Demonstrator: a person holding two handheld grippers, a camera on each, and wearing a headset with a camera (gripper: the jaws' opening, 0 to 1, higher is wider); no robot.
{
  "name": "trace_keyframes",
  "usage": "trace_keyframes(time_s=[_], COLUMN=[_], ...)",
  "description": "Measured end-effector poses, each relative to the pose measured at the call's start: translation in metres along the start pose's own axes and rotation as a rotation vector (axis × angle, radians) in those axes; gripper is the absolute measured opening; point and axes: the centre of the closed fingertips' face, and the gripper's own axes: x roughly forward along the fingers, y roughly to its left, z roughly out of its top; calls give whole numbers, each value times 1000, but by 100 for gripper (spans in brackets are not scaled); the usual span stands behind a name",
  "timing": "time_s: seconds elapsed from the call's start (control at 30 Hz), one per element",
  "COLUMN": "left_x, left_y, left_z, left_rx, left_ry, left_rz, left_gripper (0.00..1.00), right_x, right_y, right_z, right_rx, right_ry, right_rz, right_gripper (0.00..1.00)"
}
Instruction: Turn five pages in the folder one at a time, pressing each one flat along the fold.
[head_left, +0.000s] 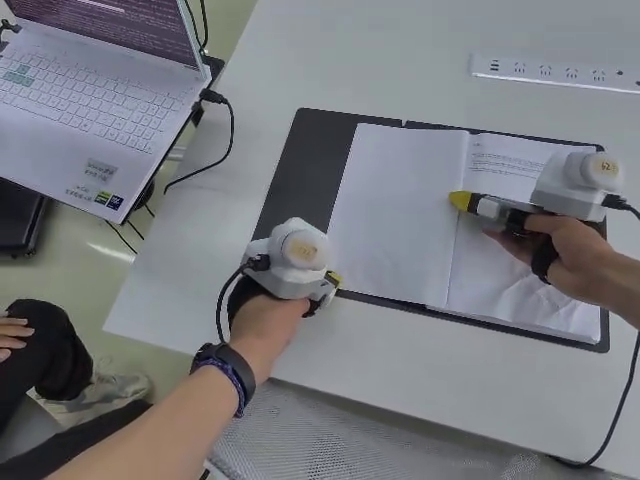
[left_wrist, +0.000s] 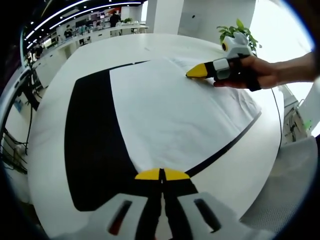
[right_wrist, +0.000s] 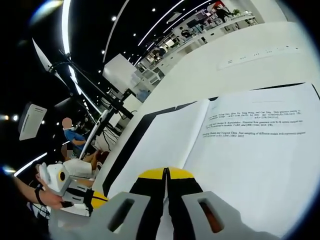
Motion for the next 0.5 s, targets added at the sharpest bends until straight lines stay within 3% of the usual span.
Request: trace_keyframes(time_s=[0.43, 0.5], left_x=[0, 0], left_y=[1, 1], left_z=[0, 0], left_rx=[2, 2], left_ry=[5, 6], left_rz=[-4, -8], left_gripper=[0, 0], right_x=[11, 10], right_y=[-9, -5], right_z=[16, 18], right_rx=[89, 91], right_ry=[-33, -42], right_rz=[7, 11], right_gripper=[0, 0])
